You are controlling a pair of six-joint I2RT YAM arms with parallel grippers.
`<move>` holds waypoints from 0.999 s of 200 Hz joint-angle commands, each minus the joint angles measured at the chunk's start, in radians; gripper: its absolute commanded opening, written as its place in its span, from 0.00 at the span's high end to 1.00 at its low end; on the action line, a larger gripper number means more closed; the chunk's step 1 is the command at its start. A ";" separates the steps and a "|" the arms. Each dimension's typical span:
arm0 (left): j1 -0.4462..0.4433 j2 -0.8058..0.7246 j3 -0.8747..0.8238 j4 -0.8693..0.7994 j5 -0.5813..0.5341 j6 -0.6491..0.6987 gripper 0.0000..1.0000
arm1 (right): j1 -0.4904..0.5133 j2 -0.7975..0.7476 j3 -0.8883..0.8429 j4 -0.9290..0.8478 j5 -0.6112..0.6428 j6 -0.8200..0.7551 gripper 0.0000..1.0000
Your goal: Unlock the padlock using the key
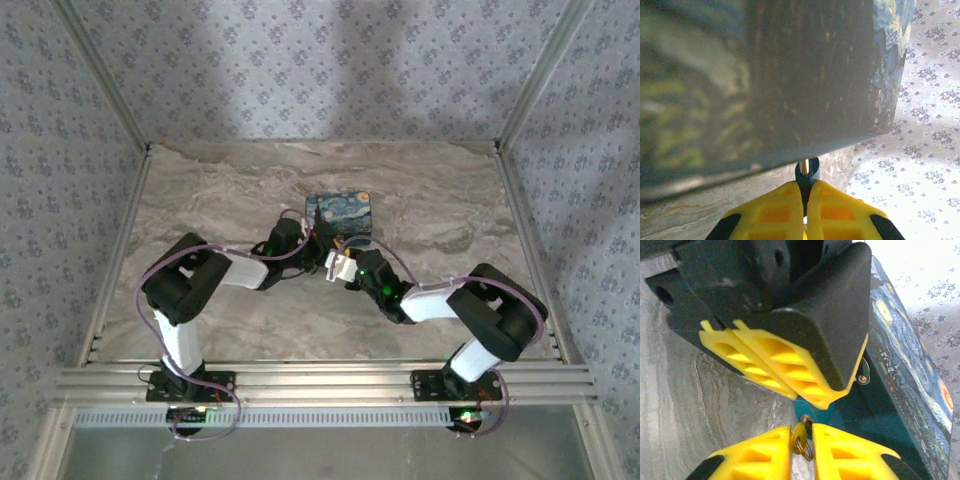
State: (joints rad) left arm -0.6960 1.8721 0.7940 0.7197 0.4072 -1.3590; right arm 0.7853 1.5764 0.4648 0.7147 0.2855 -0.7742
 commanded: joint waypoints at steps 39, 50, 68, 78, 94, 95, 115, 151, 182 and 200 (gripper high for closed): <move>-0.010 -0.003 0.019 -0.006 0.045 -0.029 0.93 | -0.004 0.024 0.032 0.038 0.047 0.018 0.95; -0.009 -0.002 0.016 -0.005 0.044 -0.031 0.93 | -0.003 0.024 0.032 0.041 0.050 0.019 0.97; -0.009 -0.002 0.017 -0.003 0.044 -0.031 0.93 | -0.002 0.022 0.032 0.040 0.052 0.019 0.99; -0.009 -0.002 0.016 -0.003 0.044 -0.031 0.93 | -0.003 0.022 0.032 0.040 0.053 0.021 1.00; -0.009 -0.001 0.015 -0.002 0.043 -0.032 0.93 | -0.002 0.020 0.031 0.039 0.057 0.026 1.00; -0.009 -0.001 0.016 -0.002 0.044 -0.032 0.93 | -0.001 0.019 0.031 0.039 0.057 0.026 1.00; -0.010 -0.001 0.016 -0.001 0.044 -0.033 0.93 | 0.003 0.006 0.038 0.025 0.060 0.044 1.00; -0.011 -0.001 0.014 0.004 0.044 -0.034 0.93 | 0.013 -0.015 0.066 -0.032 0.057 0.098 1.00; -0.014 0.001 0.013 0.009 0.044 -0.035 0.93 | 0.022 -0.016 0.099 -0.077 0.078 0.147 1.00; -0.016 0.002 0.013 0.012 0.044 -0.037 0.93 | 0.019 -0.017 0.110 -0.087 0.065 0.209 1.00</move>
State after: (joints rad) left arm -0.6937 1.8721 0.7959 0.7078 0.3912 -1.3903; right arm 0.8055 1.5845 0.5186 0.6159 0.3267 -0.6708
